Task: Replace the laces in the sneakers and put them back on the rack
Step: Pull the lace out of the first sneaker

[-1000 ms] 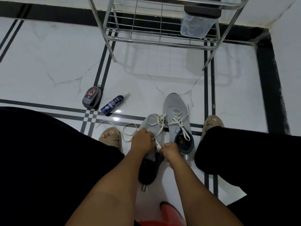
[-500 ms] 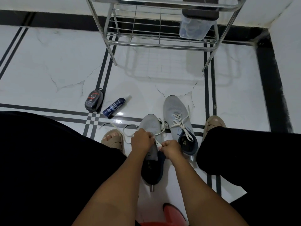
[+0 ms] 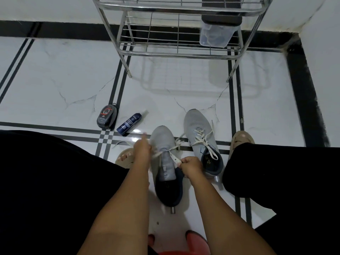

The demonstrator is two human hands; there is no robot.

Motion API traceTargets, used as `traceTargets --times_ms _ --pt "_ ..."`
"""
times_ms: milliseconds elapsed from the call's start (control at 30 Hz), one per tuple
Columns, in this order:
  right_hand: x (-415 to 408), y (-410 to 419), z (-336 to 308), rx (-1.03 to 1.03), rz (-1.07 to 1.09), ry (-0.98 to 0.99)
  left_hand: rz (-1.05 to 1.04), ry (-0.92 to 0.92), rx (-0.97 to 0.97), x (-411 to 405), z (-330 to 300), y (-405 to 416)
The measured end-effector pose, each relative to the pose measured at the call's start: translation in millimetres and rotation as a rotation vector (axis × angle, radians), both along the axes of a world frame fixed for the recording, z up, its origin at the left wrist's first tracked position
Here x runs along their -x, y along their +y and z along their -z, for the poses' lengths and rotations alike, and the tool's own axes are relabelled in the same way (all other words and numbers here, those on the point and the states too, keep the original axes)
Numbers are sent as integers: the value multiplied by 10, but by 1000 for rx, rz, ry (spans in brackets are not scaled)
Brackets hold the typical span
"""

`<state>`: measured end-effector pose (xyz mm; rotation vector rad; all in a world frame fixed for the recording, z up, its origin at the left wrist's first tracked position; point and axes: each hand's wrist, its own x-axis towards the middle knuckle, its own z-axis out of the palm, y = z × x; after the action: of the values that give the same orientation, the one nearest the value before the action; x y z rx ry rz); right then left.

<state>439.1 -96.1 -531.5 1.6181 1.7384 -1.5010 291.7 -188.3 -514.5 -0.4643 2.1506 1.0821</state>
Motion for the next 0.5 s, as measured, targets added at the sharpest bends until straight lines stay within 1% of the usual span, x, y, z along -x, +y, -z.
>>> traceTargets --times_ms 33,67,133,200,267,333,433,500 --pt "-13 14 -8 -39 -46 -26 248 107 106 -15 27 12" --pt "-36 29 -28 -68 -84 -51 448 193 145 -33 76 26" --pt "-78 52 -26 -98 -142 -79 643 202 122 -108 80 74" --pt "-71 51 -46 -126 -208 -74 813 210 177 -190 133 143" --pt "-39 28 -68 -157 -291 -60 906 266 247 -278 166 195" --pt "-33 8 -75 -171 -353 -56 908 337 307 -345 190 207" --pt "-72 -15 -85 -179 -393 -76 1015 482 403 -407 225 220" --pt "-82 -24 -91 -189 -401 -90 1079 519 431 -429 259 239"
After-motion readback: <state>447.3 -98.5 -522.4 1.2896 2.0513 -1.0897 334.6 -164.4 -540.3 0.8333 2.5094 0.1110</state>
